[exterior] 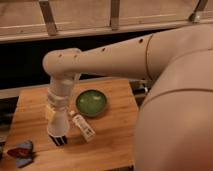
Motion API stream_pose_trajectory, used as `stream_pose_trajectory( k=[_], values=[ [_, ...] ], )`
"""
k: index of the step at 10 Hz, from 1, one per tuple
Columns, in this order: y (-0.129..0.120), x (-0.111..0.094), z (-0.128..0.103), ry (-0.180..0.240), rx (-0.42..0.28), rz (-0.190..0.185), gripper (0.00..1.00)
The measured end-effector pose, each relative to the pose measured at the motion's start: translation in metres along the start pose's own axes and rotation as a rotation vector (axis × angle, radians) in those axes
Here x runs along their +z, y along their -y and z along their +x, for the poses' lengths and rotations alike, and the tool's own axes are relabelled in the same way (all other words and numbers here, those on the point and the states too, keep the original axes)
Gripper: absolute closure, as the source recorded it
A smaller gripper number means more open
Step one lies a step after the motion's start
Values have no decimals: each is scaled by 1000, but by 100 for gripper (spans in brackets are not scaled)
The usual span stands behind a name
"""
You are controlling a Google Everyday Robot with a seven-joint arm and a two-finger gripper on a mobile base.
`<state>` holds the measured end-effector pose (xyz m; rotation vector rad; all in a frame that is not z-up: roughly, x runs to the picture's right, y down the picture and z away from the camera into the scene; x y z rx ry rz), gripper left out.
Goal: Place the ceramic cup over the eraser
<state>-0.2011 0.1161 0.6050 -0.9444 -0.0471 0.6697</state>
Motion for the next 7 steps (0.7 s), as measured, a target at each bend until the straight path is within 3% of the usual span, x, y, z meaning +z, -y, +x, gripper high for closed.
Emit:
stream_pose_trajectory(
  k=[3,7],
  values=[
    [-4,12,2,-4,-5,-34,100],
    [-9,15,-1,4,-19,-49,100]
  ],
)
